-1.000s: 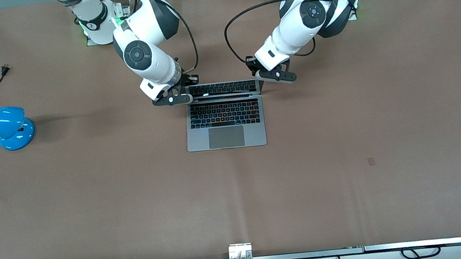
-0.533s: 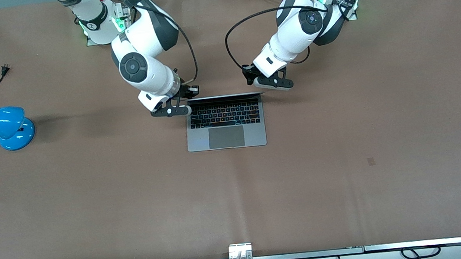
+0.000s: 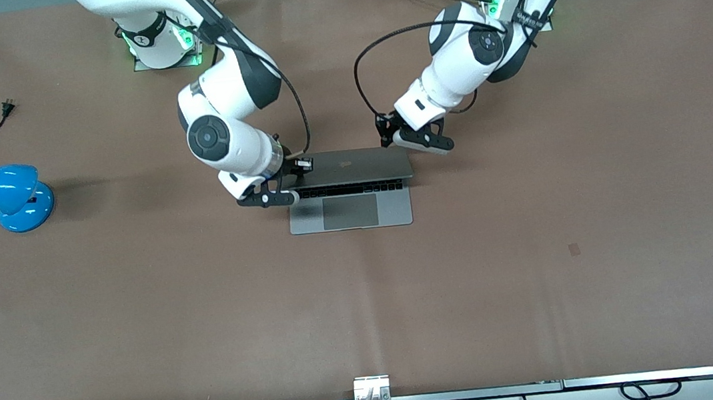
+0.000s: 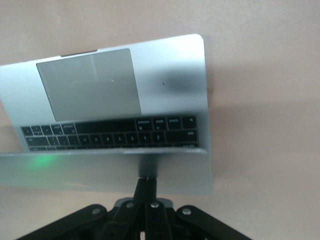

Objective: Close laptop with both arms from behind
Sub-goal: 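Push the laptop lid down toward the keyboard with both grippers, then press the closed lid flat with both grippers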

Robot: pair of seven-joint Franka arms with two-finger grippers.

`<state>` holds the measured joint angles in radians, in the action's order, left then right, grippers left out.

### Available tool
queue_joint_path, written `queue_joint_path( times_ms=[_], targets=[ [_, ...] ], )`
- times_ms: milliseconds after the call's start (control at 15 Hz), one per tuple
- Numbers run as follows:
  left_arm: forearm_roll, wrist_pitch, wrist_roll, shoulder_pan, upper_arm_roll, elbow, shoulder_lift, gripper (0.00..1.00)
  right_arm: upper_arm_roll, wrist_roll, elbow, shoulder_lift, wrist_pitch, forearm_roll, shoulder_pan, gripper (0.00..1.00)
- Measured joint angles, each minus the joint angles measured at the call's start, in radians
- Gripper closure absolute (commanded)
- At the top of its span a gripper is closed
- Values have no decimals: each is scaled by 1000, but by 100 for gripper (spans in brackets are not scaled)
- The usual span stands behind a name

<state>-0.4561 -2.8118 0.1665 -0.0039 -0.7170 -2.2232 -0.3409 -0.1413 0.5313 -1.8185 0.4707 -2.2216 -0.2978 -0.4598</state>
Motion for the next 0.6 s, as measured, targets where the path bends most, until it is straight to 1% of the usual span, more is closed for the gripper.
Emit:
queue_joint_path(
  times_ms=[133, 400, 600],
  targets=[
    [0, -45, -53, 2, 10, 14, -51, 99, 0, 0, 33, 37, 0, 0, 0, 100],
    [0, -59, -133, 1, 52, 70, -120, 99, 2, 0, 87, 96, 1, 0, 5, 100],
    [0, -125, -168, -1, 64, 92, -185, 99, 2, -1, 125, 138, 1, 1, 19, 100]
  ],
)
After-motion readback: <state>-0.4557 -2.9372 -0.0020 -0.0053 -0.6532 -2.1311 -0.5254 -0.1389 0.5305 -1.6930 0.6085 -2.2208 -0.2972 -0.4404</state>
